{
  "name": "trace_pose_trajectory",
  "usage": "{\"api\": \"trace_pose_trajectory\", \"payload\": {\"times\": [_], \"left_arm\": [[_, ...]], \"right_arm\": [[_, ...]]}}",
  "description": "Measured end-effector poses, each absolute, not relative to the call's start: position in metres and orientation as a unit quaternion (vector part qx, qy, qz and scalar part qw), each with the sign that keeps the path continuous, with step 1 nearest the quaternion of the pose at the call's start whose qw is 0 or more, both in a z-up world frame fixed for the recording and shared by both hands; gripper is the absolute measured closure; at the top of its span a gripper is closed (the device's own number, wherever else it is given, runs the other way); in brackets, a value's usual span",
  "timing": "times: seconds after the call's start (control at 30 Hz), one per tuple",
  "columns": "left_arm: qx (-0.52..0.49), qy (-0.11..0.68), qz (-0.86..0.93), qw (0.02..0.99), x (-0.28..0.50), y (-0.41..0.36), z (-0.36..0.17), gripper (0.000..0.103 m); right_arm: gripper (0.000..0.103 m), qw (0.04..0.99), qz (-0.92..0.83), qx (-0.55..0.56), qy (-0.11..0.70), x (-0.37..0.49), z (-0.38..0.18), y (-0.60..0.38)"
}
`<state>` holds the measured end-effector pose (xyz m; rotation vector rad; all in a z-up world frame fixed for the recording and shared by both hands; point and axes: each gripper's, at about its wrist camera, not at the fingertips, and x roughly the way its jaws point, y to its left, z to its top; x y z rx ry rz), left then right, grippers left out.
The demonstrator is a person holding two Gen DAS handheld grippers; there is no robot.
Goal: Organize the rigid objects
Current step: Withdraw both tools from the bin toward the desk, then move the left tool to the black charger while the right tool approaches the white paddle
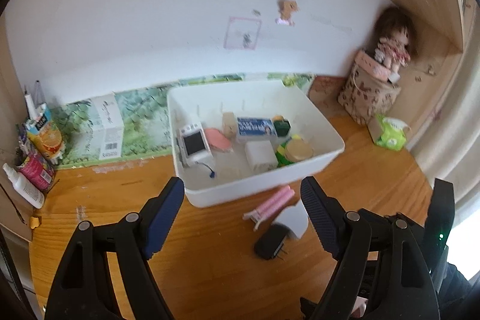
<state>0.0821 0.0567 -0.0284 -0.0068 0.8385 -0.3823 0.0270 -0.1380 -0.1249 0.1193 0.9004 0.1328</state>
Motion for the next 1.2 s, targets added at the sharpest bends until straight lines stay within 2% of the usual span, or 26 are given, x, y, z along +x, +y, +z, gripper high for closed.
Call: {"api": "trace_pose_trajectory", "payload": {"times": [0.47,0.93,1.2], "left_arm": [[0.072,0.473,-0.182,0.859,0.086,0.042,-0.079,0.021],[0.103,0.524,-0.198,0.822,0.086,0.036,-0.128,0.021],[0.102,0.560,-0.238,0.787,0.093,0.017,-0.160,0.021]], "right_arm": [[0.022,0.854,0.081,0.113,0.501,0.034,-0.158,-0.133],[0.022,0.797,0.039,0.254,0.547,0.076,-0.192,-0.166],[0.022,0.785,0.035,0.245,0.568,0.095,-0.202,-0.156]]}}
